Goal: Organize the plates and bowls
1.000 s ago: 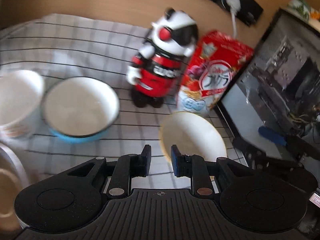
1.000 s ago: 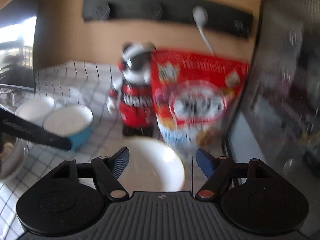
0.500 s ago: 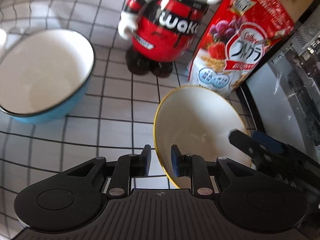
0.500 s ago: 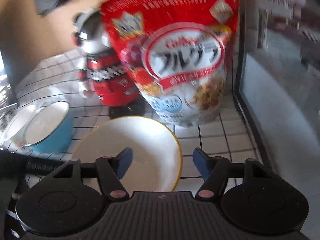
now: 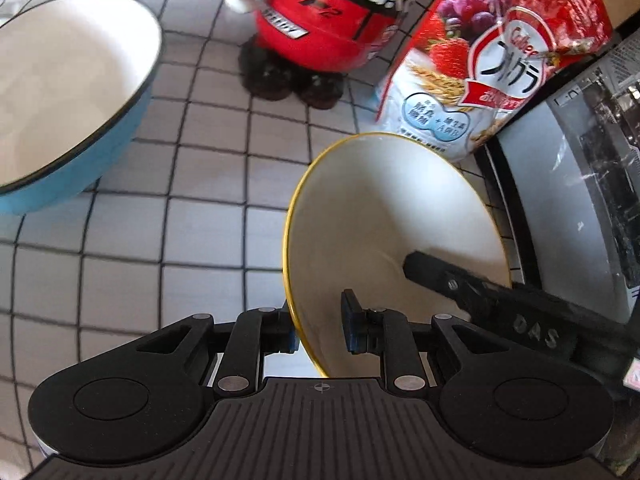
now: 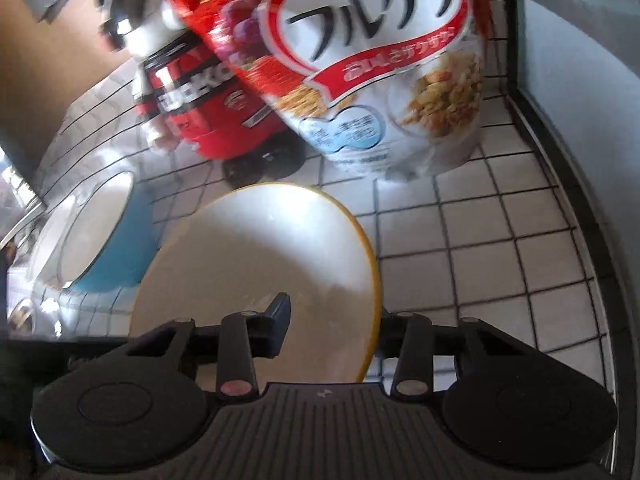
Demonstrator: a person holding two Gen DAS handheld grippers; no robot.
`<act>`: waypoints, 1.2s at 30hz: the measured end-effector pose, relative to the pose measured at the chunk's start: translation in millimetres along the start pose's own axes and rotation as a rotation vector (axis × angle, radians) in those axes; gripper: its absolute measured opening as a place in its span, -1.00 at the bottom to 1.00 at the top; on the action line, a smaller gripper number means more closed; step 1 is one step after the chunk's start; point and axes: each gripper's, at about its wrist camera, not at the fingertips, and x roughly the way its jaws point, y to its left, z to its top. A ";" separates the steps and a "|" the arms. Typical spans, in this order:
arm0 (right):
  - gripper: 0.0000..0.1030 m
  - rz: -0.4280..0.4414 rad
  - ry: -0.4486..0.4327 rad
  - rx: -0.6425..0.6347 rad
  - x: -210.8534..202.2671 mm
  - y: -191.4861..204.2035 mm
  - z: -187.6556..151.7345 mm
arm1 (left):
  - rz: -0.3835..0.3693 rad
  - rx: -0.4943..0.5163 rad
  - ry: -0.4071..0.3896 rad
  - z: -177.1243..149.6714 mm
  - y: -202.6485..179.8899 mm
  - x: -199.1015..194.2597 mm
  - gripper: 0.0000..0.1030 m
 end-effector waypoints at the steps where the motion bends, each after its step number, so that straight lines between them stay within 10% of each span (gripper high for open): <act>1: -0.22 0.003 0.003 -0.019 -2.6 4.7 -5.0 | 0.005 -0.007 0.011 -2.2 2.4 -2.5 -0.57; 14: -0.22 0.030 0.047 -0.092 -26.4 35.7 -50.1 | 0.000 -0.006 0.050 -76.1 18.4 -36.8 -0.57; 36: -0.20 -0.083 0.001 -0.152 -45.1 43.7 -46.7 | 0.026 -0.002 -0.012 -77.0 25.2 -72.6 -0.52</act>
